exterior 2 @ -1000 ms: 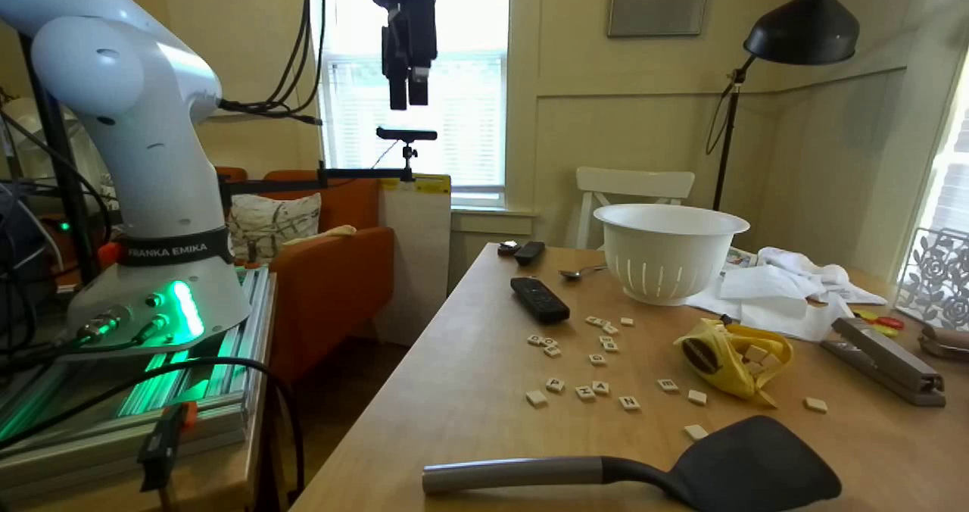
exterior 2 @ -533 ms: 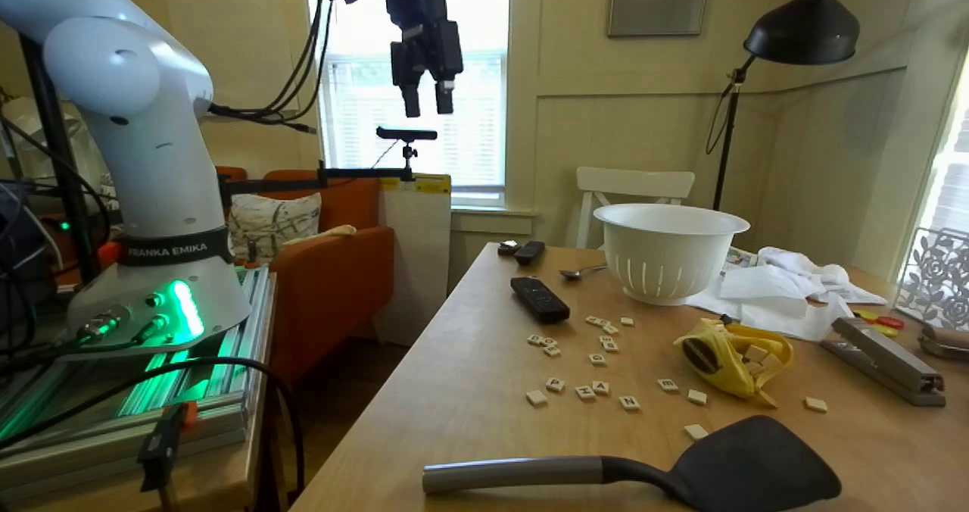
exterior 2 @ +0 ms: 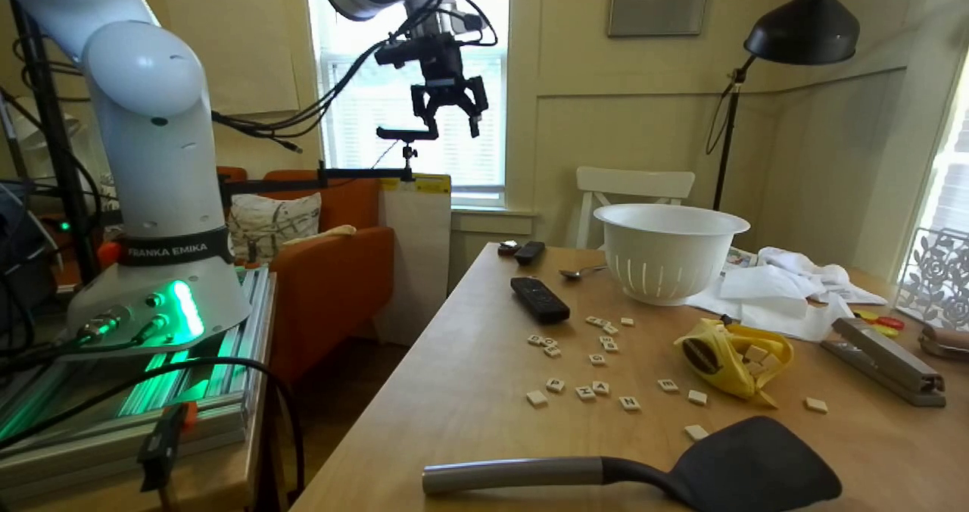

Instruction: Move the left remote to the right

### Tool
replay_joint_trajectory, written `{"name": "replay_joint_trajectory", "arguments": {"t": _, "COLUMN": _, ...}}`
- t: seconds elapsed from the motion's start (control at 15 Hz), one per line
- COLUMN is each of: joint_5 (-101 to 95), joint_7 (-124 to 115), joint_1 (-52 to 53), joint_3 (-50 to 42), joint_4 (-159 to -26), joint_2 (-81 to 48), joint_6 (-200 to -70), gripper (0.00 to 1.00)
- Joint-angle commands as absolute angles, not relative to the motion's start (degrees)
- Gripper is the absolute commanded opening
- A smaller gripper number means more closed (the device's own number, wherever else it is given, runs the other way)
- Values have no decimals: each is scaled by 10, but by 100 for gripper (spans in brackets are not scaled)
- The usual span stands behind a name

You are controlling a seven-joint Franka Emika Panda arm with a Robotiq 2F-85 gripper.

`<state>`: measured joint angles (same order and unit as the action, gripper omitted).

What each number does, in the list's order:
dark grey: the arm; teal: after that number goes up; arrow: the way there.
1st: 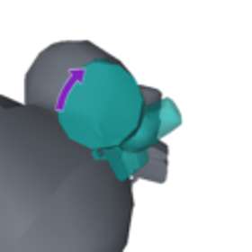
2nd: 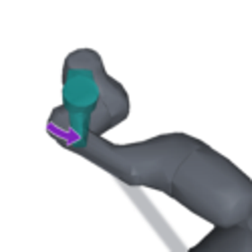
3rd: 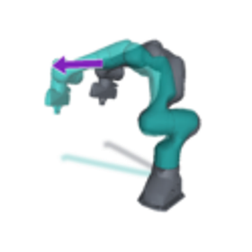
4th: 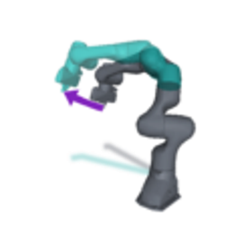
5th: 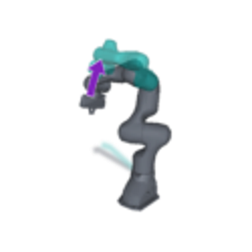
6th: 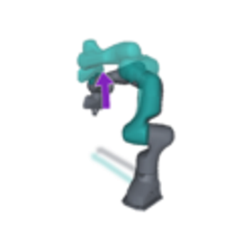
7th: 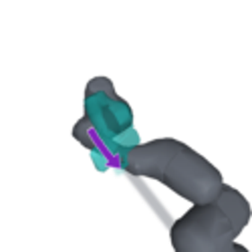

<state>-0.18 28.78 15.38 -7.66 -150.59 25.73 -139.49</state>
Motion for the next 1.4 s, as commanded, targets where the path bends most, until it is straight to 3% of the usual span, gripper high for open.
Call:
{"name": "replay_joint_trajectory", "arguments": {"t": 0.0, "joint_5": 67, "joint_7": 435, "joint_1": 191, "joint_3": -107, "joint_4": -1417, "joint_2": 110, "joint_6": -1437, "gripper": 100}}
{"name": "replay_joint_trajectory", "arguments": {"t": 0.33, "joint_5": 114, "joint_7": 546, "joint_1": 127, "joint_3": -59, "joint_4": -1287, "joint_2": -64, "joint_6": -1429, "gripper": 100}}
{"name": "replay_joint_trajectory", "arguments": {"t": 0.4, "joint_5": 93, "joint_7": 514, "joint_1": 113, "joint_3": -41, "joint_4": -1355, "joint_2": 11, "joint_6": -1438, "gripper": 100}}
{"name": "replay_joint_trajectory", "arguments": {"t": 0.93, "joint_5": 92, "joint_7": 515, "joint_1": 90, "joint_3": -17, "joint_4": -1343, "joint_2": -1, "joint_6": -1439, "gripper": 100}}
{"name": "replay_joint_trajectory", "arguments": {"t": 1.33, "joint_5": 100, "joint_7": 512, "joint_1": 78, "joint_3": 42, "joint_4": -1328, "joint_2": -104, "joint_6": -1615, "gripper": 100}}
